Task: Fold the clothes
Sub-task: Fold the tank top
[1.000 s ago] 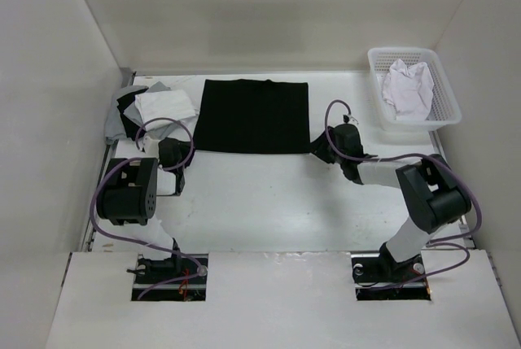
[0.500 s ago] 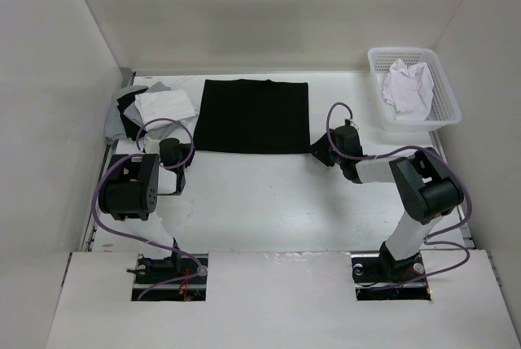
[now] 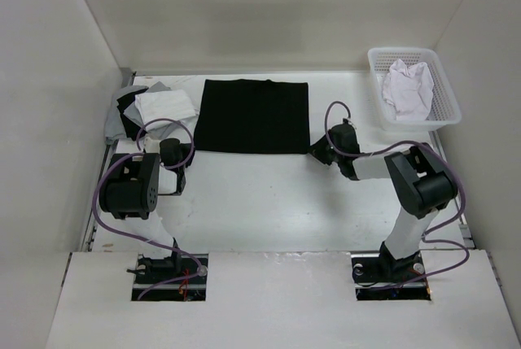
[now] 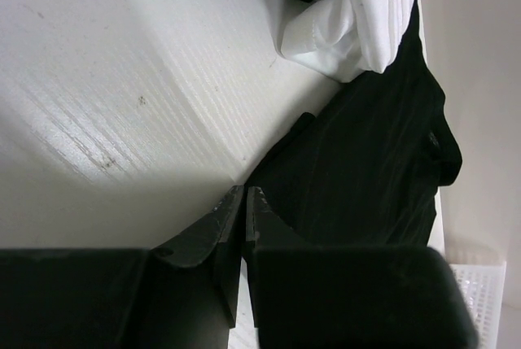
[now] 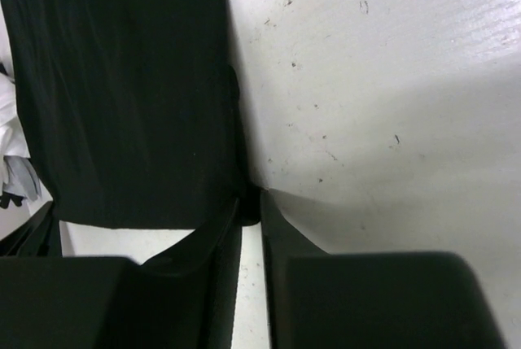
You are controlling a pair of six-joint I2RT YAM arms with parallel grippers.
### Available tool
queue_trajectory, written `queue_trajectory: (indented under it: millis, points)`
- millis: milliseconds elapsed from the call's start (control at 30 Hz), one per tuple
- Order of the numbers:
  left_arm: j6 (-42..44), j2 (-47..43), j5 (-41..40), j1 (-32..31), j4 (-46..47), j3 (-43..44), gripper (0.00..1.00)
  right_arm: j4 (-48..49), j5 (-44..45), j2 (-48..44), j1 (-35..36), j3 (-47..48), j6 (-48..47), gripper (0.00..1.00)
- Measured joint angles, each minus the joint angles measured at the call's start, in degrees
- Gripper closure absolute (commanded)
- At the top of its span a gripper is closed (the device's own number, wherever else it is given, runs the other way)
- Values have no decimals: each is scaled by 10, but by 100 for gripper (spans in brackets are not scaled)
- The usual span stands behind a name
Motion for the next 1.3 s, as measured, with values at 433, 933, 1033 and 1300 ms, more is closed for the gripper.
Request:
queue_trajectory:
  millis: [433, 933, 1033, 1300]
  points:
    - [1, -139, 7, -21, -63, -39, 100, -30, 33, -121, 3, -46, -40, 100]
    - [98, -859, -43, -139, -487, 130, 100, -418, 206, -776, 201, 74, -156, 100]
    - [105, -860, -49, -146, -525, 136, 100, -443, 234, -779, 237, 111, -170, 100]
    - [116, -677, -58, -136, -506, 75, 100, -370, 160, -552, 99, 70, -193, 100]
